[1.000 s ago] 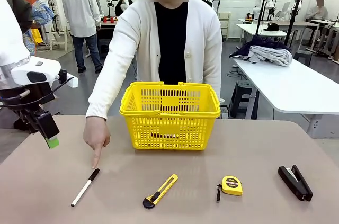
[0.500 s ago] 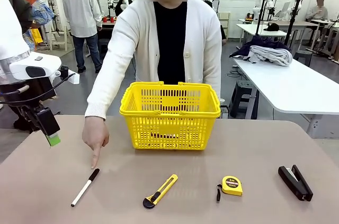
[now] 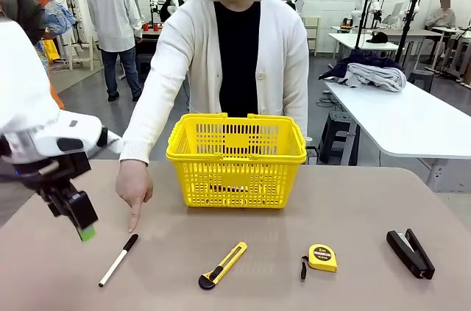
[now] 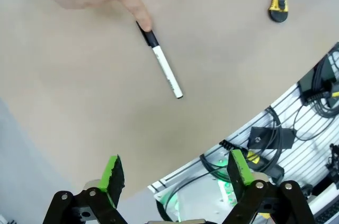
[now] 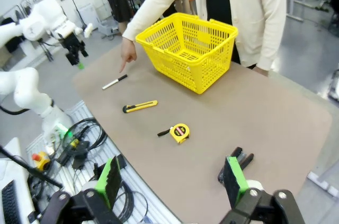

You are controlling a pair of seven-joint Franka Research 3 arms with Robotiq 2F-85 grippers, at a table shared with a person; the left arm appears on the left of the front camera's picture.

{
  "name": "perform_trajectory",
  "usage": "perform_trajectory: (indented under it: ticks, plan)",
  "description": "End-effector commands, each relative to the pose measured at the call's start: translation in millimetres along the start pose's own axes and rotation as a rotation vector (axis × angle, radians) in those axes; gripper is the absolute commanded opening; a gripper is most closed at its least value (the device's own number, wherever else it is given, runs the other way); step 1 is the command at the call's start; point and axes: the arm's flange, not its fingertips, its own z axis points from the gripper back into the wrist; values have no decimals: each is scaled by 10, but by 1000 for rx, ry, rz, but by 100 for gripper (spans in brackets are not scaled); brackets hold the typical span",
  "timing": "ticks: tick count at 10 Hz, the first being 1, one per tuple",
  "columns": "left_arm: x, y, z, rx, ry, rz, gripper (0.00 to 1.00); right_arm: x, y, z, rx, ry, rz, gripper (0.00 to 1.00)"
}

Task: Place the items the person wants into the basket.
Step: Pick up the item the person points to and place it in the Market Basket.

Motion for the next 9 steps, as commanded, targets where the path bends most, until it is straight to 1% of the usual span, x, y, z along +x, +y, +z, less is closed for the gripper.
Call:
perform_trajectory:
  ticks: [1, 3, 6, 9]
  plan:
    - [-162, -193, -449, -5, 7, 65, 100, 2, -1, -13, 16, -6, 11, 100]
    - [-46, -229, -779, 9, 16, 135, 100, 2, -1, -13, 16, -6, 11, 100]
    - [166, -198, -1198, -4, 39, 156, 100, 2, -1, -13, 16, -6, 11, 100]
    - [213, -96, -1508, -4, 77, 167, 100, 2, -1, -13, 16, -6, 11, 100]
